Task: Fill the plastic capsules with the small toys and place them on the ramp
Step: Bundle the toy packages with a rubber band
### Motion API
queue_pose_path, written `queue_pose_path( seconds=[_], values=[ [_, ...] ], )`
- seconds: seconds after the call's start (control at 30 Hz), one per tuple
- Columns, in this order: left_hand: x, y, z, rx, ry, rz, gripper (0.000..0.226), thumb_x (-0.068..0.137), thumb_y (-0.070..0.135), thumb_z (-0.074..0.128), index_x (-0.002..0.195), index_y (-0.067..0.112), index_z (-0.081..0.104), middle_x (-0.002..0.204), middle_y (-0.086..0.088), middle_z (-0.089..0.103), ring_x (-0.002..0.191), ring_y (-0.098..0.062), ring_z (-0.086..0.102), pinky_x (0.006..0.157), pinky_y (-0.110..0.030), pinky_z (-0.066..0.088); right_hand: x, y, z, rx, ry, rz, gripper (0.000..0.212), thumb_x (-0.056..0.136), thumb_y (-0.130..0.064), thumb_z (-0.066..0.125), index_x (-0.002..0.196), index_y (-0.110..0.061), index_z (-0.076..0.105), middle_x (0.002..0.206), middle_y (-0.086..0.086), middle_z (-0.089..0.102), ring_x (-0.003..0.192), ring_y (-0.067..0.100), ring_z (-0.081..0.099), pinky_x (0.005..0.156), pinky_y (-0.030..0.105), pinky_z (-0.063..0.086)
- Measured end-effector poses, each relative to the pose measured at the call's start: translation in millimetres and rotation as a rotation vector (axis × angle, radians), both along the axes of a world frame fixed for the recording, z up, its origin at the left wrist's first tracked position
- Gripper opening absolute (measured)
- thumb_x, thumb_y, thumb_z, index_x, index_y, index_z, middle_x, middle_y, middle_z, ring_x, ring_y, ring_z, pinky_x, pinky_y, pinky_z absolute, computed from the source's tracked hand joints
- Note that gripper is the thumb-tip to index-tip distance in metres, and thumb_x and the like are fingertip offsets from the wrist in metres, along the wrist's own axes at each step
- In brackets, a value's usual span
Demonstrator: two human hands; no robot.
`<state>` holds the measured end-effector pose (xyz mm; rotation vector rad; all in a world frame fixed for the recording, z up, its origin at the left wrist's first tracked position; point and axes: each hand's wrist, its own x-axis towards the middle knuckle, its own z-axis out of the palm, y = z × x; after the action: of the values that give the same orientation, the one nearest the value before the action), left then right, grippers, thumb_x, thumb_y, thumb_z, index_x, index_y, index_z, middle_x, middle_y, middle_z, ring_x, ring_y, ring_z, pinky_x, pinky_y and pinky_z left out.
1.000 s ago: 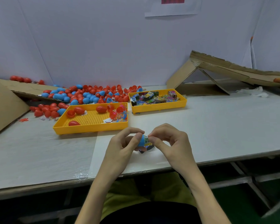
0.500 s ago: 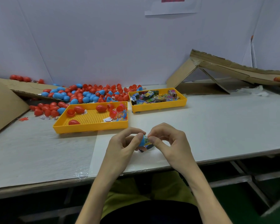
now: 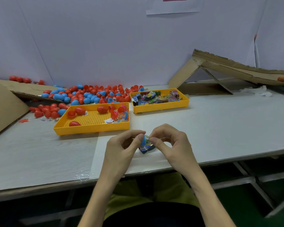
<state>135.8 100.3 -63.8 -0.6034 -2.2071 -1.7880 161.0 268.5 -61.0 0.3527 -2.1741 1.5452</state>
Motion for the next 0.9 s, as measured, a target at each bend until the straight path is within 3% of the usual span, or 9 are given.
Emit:
queue_pose_path(
  seconds=[0.3, 0.4, 0.6, 0.77, 0.9],
  values=[
    [-0.6, -0.2, -2.2, 0.013, -0.010, 0.018, 0.012, 0.090, 0.019, 0.072, 0.093, 0.028, 0.078, 0.082, 0.011, 0.075, 0.078, -0.007, 0.070, 0.068, -0.014, 0.052, -1.7, 0.8, -3.0, 0.023, 0.011, 0.027, 0.006, 0.088, -0.008, 0.073, 0.086, -0.014, 0.072, 0.091, -0.010, 0.066, 0.089, 0.014, 0.065, 0.073, 0.023, 0.053],
    [-0.2, 0.0, -2.0, 0.010, -0.021, 0.013, 0.008, 0.087, 0.027, 0.072, 0.092, 0.029, 0.078, 0.082, 0.009, 0.075, 0.078, -0.009, 0.071, 0.069, -0.016, 0.052, -2.9, 0.6, -3.1, 0.046, 0.014, 0.021, 0.006, 0.088, -0.008, 0.073, 0.087, -0.014, 0.072, 0.091, -0.012, 0.066, 0.088, 0.012, 0.065, 0.073, 0.021, 0.053],
    [0.2, -2.1, 0.7, -0.008, -0.036, -0.040, 0.024, 0.084, 0.044, 0.067, 0.101, 0.030, 0.077, 0.085, 0.006, 0.075, 0.074, -0.020, 0.068, 0.067, -0.039, 0.055, -3.8, 0.2, -3.4, 0.015, 0.004, 0.028, 0.004, 0.089, -0.010, 0.072, 0.088, -0.014, 0.073, 0.092, -0.009, 0.067, 0.089, 0.014, 0.066, 0.077, 0.030, 0.057],
    [0.5, -3.7, 1.7, 0.029, -0.048, -0.055, 0.022, 0.085, 0.041, 0.066, 0.097, 0.027, 0.078, 0.083, 0.009, 0.075, 0.067, -0.006, 0.064, 0.062, -0.018, 0.052, -1.9, -0.3, -2.7, -0.022, -0.016, 0.019, 0.009, 0.091, -0.011, 0.070, 0.089, -0.019, 0.069, 0.092, -0.005, 0.068, 0.091, 0.013, 0.068, 0.081, 0.028, 0.058],
    [0.6, -3.1, 2.0, 0.049, -0.056, -0.034, 0.020, 0.084, 0.038, 0.066, 0.095, 0.027, 0.078, 0.081, 0.010, 0.074, 0.065, -0.006, 0.064, 0.061, -0.016, 0.051, -1.0, 0.0, -1.9, -0.017, -0.014, 0.021, 0.007, 0.091, -0.012, 0.070, 0.089, -0.019, 0.069, 0.093, -0.004, 0.068, 0.092, 0.012, 0.067, 0.081, 0.025, 0.056]
  ],
)
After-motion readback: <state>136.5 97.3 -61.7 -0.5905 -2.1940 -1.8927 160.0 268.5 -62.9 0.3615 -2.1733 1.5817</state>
